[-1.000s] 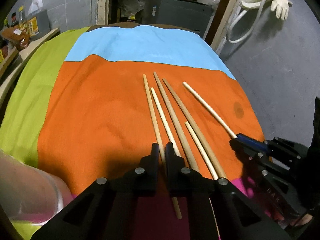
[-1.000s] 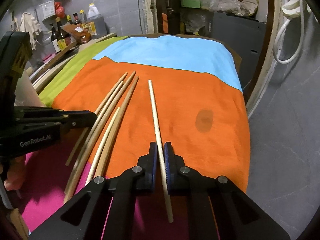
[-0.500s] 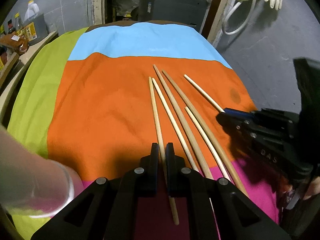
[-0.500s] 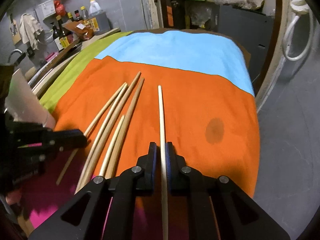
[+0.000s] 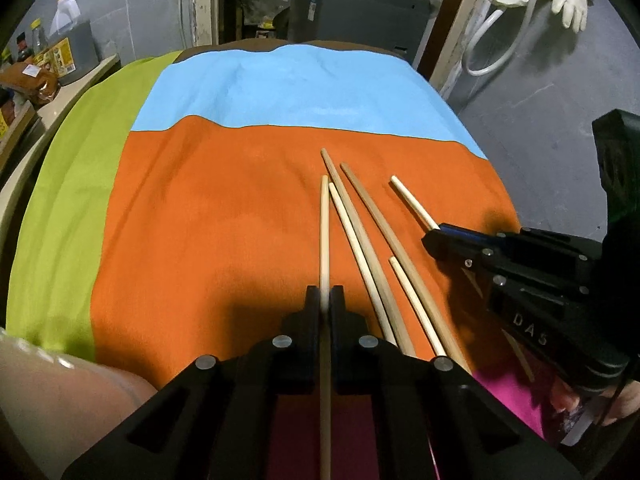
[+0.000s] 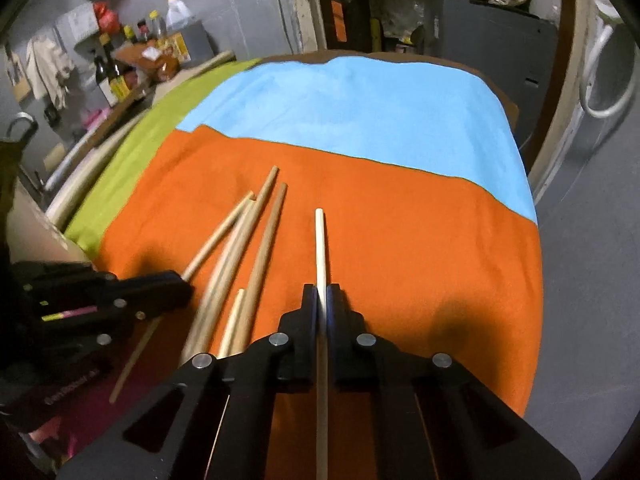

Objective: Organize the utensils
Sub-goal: 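Close the right tool on one chopstick while the left tool grasps another chopstick, then lift both chopsticks and carry them above the white caddy with both tools, then open both tools to drop the chopsticks into the caddy, then move both tools back down to the remaining chopsticks on the cloth, then close the right tool on a chopstick while the left tool grasps another chopstick, then lift both chopsticks and carry them above the white caddy with both tools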

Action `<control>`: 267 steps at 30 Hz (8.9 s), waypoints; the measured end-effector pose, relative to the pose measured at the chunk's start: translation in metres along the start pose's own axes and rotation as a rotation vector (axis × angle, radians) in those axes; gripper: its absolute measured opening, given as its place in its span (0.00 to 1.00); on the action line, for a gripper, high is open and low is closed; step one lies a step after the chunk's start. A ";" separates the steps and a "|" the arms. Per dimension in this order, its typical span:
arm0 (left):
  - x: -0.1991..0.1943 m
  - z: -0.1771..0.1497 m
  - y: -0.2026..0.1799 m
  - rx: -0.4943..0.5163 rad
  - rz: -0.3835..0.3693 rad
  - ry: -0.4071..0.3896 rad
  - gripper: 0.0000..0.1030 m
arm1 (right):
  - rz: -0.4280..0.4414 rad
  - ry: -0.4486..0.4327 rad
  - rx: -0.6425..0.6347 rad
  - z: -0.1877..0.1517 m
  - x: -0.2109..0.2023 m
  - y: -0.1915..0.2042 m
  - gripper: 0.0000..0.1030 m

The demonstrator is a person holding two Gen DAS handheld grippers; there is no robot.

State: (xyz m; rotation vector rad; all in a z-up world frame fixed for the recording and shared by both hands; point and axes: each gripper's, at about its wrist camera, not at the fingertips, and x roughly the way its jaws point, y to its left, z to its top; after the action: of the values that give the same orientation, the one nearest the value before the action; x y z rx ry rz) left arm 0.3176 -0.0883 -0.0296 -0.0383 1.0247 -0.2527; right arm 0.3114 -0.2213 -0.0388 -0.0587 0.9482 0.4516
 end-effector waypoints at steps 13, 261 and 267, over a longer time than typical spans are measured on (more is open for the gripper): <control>-0.086 -0.038 -0.008 0.011 -0.076 -0.391 0.03 | -0.012 -0.400 0.002 -0.030 -0.092 0.036 0.03; -0.252 -0.051 0.118 -0.152 0.001 -0.918 0.02 | 0.209 -0.982 -0.040 0.013 -0.150 0.183 0.05; -0.268 -0.060 0.167 -0.226 0.047 -0.969 0.02 | 0.253 -1.030 0.003 0.023 -0.135 0.212 0.05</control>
State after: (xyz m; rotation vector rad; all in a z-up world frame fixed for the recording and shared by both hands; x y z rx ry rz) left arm 0.1663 0.1393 0.1392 -0.3112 0.0834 -0.0500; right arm 0.1778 -0.0711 0.1135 0.2809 -0.0626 0.6189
